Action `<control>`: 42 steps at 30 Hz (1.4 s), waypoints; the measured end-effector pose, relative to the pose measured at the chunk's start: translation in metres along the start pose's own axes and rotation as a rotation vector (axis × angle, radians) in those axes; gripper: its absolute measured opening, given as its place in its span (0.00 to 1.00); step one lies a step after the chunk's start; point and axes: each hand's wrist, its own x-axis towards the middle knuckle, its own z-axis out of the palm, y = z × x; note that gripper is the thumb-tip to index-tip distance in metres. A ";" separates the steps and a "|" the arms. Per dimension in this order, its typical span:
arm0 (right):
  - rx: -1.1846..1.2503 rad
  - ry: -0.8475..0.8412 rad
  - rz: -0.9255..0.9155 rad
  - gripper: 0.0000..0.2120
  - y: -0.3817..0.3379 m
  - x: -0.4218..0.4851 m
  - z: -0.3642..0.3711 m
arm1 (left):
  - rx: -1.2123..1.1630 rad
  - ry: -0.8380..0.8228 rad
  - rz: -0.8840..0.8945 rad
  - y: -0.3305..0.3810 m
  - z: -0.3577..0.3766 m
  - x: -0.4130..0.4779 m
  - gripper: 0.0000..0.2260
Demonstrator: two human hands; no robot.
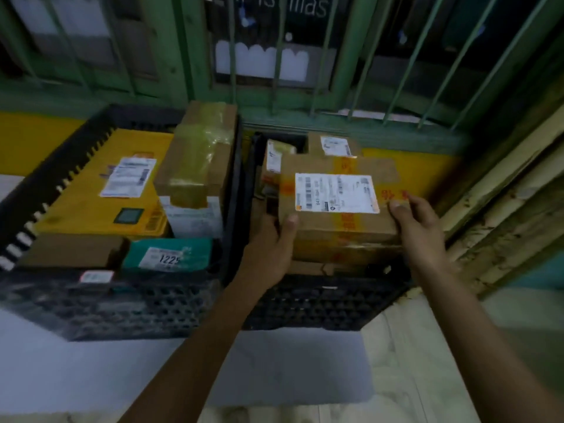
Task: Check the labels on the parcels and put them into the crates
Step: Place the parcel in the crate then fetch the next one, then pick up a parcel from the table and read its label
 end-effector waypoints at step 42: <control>-0.036 1.041 0.083 0.15 0.008 -0.381 -0.367 | -0.111 -0.864 0.729 0.110 0.301 -0.302 0.26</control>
